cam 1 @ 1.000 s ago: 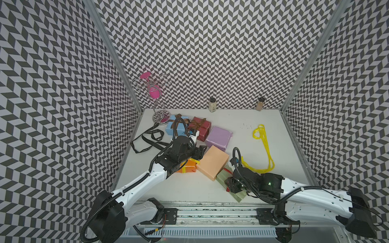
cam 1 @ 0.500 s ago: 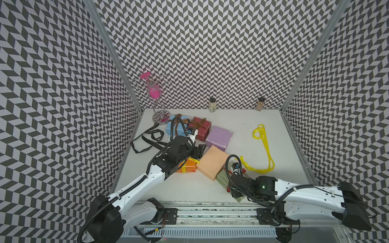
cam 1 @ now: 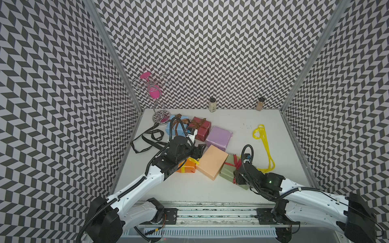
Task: Untie the ribbon bows on the gift boxes
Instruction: Move the gift box to the center of the board.
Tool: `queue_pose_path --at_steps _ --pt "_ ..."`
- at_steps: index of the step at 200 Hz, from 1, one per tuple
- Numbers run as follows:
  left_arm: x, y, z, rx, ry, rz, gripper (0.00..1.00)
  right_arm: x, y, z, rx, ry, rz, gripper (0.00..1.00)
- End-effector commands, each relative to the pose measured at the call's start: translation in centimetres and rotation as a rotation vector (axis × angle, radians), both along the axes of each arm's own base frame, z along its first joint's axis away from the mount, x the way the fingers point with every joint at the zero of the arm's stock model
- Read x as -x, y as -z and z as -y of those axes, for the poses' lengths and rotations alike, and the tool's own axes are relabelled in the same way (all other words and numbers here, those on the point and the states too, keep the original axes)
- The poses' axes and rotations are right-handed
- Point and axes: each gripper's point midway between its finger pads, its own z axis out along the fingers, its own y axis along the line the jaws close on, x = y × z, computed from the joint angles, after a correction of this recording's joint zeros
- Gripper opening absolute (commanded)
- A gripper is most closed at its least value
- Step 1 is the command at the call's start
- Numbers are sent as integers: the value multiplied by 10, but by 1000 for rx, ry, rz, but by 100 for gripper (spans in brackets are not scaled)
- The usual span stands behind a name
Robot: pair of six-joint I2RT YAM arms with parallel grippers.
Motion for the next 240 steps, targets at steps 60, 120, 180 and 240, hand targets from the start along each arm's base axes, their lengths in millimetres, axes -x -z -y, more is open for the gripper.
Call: queue_pose_path --at_steps 60,120,180,240 --pt "9 5 21 28 82 -23 69 -72 -64 5 60 -24 140 56" --pt "26 23 53 -37 177 -40 68 -48 -76 -3 65 -118 34 49" --pt "26 37 87 -55 240 -35 67 1 -36 -1 -82 -155 -79 36" --pt "20 55 144 -156 317 3 65 23 -15 -4 -95 -103 -95 37"
